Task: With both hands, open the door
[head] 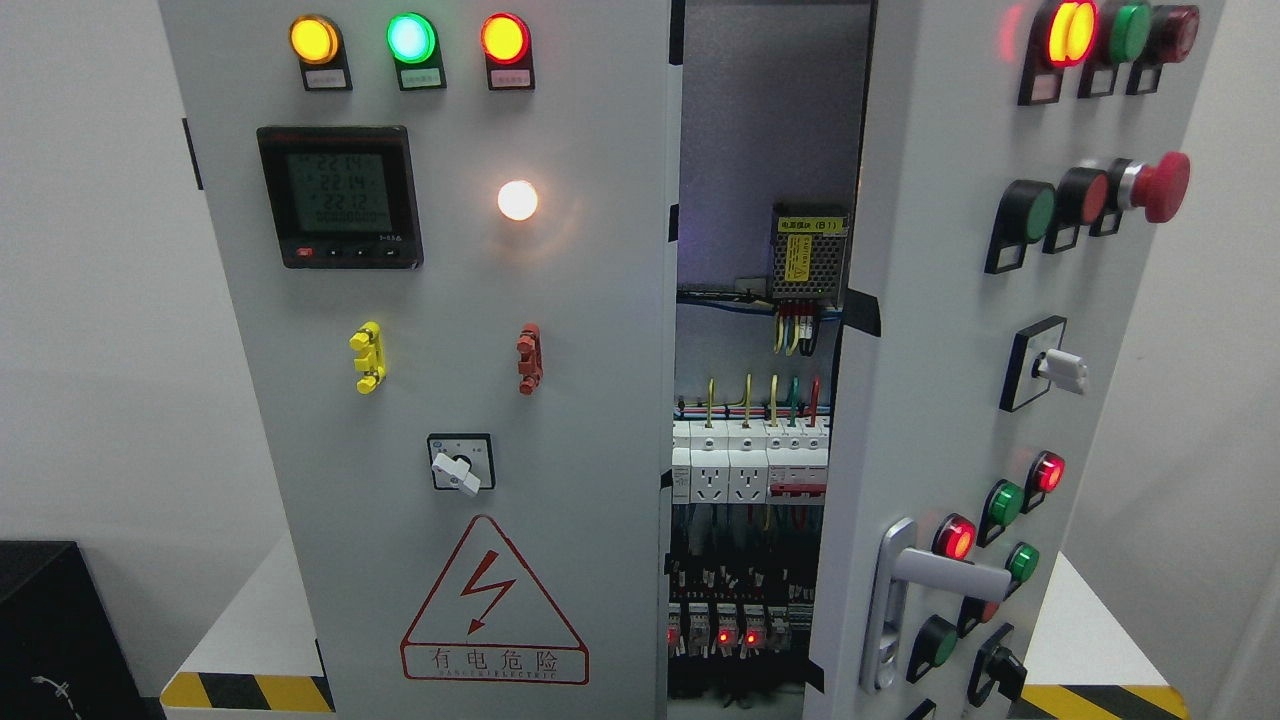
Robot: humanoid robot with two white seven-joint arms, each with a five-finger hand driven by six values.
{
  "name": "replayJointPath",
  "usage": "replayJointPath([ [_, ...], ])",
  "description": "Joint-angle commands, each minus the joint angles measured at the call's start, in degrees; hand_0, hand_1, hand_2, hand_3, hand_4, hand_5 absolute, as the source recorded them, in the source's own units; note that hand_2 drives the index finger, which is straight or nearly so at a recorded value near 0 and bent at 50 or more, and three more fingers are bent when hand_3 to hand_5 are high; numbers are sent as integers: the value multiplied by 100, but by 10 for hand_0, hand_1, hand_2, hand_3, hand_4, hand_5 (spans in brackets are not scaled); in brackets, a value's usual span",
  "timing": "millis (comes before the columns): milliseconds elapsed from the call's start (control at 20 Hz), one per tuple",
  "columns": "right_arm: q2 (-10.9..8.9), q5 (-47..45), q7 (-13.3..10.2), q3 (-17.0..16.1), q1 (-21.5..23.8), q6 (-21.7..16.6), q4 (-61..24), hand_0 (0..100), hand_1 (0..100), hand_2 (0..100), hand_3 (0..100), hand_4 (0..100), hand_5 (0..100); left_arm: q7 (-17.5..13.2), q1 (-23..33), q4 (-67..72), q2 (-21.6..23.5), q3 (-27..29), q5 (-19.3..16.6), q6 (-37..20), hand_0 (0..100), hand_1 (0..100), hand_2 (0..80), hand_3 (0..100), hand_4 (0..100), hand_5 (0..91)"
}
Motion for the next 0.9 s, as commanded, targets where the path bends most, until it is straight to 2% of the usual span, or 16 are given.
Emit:
replayJointPath([
  [0,0,184,-1,158,0,4,0,0,0,0,0,0,0,62,-2846,-1708,-448,-5245,351,-42,0,0,0,0,0,0],
  [100,0,184,-1,158,0,4,0,0,0,0,0,0,0,201,-3278,-1716,-1028,-6037,430,-104,0,0,0,0,0,0],
  [200,0,184,-1,158,0,4,0,0,0,0,0,0,0,307,-3473,-1716,-1556,-6443,527,-331,0,0,0,0,0,0],
  [300,0,184,-1,167,0,4,0,0,0,0,0,0,0,421,-3473,-1716,-2065,-6471,527,-683,0,0,0,0,0,0],
  [601,0,184,-1,158,0,4,0,0,0,0,0,0,0,1036,-3455,-1550,-3788,-6419,536,-1509,0,0,0,0,0,0],
  [851,0,184,-1,167,0,4,0,0,0,0,0,0,0,1660,-3298,-1207,-4975,-5717,685,-1625,0,0,0,0,0,0],
])
